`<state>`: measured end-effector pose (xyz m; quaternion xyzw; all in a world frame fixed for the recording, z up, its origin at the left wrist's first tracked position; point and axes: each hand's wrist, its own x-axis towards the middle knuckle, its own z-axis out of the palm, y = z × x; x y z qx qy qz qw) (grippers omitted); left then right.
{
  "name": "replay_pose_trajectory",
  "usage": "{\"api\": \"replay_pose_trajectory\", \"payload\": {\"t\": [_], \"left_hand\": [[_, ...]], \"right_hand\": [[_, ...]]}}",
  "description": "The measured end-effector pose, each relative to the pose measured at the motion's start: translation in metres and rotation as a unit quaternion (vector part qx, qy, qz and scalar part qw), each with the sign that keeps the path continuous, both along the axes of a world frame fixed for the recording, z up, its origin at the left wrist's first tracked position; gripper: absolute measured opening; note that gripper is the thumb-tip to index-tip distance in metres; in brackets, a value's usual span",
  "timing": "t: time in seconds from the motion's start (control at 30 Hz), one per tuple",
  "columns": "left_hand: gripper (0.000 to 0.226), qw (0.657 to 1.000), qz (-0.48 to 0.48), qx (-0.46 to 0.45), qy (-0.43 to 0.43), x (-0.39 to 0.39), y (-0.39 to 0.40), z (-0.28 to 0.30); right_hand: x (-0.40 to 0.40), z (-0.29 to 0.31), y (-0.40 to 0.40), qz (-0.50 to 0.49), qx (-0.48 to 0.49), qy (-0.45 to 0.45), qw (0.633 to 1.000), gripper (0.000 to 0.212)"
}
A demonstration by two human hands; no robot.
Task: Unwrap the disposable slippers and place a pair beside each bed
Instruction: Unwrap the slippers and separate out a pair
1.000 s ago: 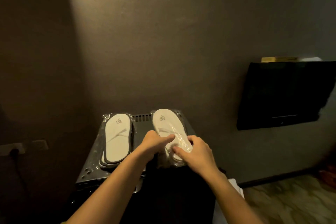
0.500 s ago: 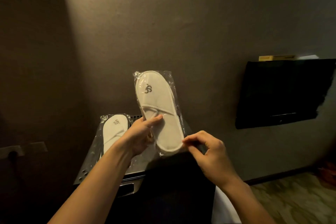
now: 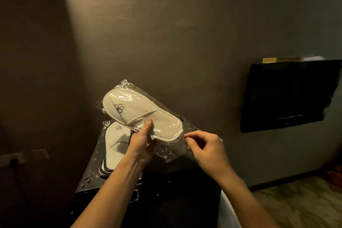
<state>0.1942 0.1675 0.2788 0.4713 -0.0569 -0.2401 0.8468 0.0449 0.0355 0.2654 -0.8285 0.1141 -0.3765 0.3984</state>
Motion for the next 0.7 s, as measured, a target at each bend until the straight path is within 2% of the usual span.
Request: {"api": "replay_pose_trajectory", "payload": {"t": [0.07,0.13,0.2,0.23,0.27,0.33,0.43,0.5,0.57,0.63,0.7], "left_hand": [[0.021,1.0,0.009,-0.001,0.004,-0.001,-0.001,-0.001],[0.025,1.0,0.021,0.001,-0.007,0.001,0.001,-0.002],[0.026,0.999,0.032,-0.003,-0.02,0.003,0.003,-0.002],[0.023,0.999,0.042,-0.008,-0.022,0.006,0.004,-0.003],[0.018,0.999,0.047,-0.01,-0.021,0.006,0.006,-0.002],[0.017,0.999,0.04,-0.027,-0.013,0.006,0.008,0.0],[0.017,0.998,0.029,-0.056,-0.004,0.007,0.011,0.001],[0.016,0.997,0.032,-0.072,-0.012,0.008,0.014,0.0],[0.019,0.996,0.019,-0.08,-0.023,0.007,0.015,-0.002],[0.02,0.997,0.012,-0.068,-0.028,0.006,0.014,-0.005],[0.027,0.999,-0.001,-0.039,-0.024,0.002,0.012,-0.009]], "right_hand": [[0.003,0.004,0.003,-0.058,-0.055,0.035,0.996,0.012],[-0.001,0.013,0.011,-0.104,-0.086,-0.054,0.989,0.009],[-0.007,0.02,0.026,-0.073,-0.112,-0.178,0.975,0.003],[-0.007,0.02,0.033,-0.035,-0.134,-0.205,0.969,0.001],[-0.004,0.018,0.037,0.004,-0.152,-0.204,0.967,0.002],[0.007,0.007,0.036,0.034,-0.134,-0.142,0.98,0.007],[0.018,-0.011,0.026,-0.035,-0.103,-0.02,0.994,0.014],[0.022,-0.02,0.02,-0.035,-0.069,0.035,0.996,0.014],[0.028,-0.025,0.016,-0.014,0.008,0.032,0.999,0.017],[0.034,-0.022,0.015,0.034,0.16,-0.007,0.986,0.03],[0.037,-0.015,0.016,0.089,0.291,-0.021,0.952,0.037]]}}
